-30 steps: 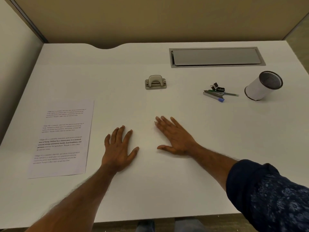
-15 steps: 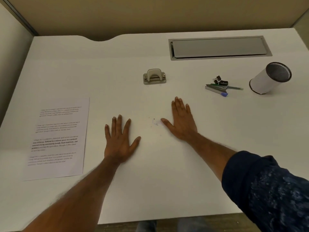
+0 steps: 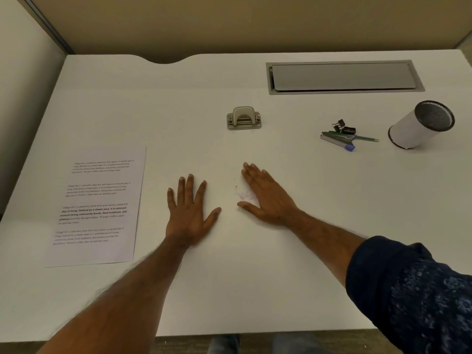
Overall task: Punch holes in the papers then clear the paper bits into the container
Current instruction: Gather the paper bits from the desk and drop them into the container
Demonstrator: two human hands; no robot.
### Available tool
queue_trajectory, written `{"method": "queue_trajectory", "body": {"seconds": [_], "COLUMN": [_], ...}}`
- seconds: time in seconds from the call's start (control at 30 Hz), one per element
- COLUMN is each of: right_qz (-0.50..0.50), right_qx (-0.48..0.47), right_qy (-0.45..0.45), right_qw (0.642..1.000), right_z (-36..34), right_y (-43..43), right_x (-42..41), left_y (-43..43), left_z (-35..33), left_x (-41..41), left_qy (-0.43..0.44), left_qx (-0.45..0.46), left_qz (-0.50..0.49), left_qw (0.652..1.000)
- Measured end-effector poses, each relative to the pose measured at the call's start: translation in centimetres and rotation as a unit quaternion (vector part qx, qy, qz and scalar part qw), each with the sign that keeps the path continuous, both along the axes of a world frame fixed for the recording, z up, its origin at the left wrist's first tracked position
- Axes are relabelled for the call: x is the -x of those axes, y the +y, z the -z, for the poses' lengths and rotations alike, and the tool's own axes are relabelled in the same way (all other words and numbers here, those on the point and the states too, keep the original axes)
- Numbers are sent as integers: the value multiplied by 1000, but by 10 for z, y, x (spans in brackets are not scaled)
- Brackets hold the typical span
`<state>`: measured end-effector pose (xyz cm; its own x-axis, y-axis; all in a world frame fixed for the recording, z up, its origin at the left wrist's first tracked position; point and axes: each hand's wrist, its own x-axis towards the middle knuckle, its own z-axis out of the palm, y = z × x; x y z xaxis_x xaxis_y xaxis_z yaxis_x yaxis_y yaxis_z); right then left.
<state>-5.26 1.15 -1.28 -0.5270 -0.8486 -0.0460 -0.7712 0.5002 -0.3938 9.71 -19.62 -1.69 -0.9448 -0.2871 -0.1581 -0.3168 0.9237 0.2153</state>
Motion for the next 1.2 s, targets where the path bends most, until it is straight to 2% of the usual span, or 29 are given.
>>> {"method": "queue_trajectory", "body": {"seconds": [0.13, 0.33, 0.43, 0.5, 0.57, 0.63, 0.73, 1.0, 1.2], "right_qz": [13, -141, -163, -103, 13, 115, 195, 230, 223], "right_qx": [-44, -35, -26, -3, -8, -59, -135, -146, -130], "right_qy": [-5, 33, 25, 24, 35, 54, 61, 53, 51], "right_qw": [999, 989, 986, 994, 999, 990, 970, 961, 965], "right_z": [-3, 0, -3, -6, -9, -8, -4, 6, 3], "right_y": [-25, -5, 10, 23, 42, 64, 88, 91, 94], "right_x": [8, -12, -22, -22, -17, -12, -12, -18, -19], "left_y": [-2, -1, -1, 3, 11, 19, 35, 77, 97], "left_z": [0, 1, 0, -2, -4, -5, -6, -4, -12], "left_x": [-1, -5, -1, 7, 15, 18, 22, 39, 47], "left_qy": [-2, 23, 23, 11, -13, -30, -34, -29, -27], "left_qx": [-4, 6, -2, 1, 16, 28, 41, 41, 59], "left_qz": [4, 28, 60, 64, 45, 22, 35, 75, 182], "left_qw": [1000, 999, 998, 998, 999, 999, 998, 996, 981]}}
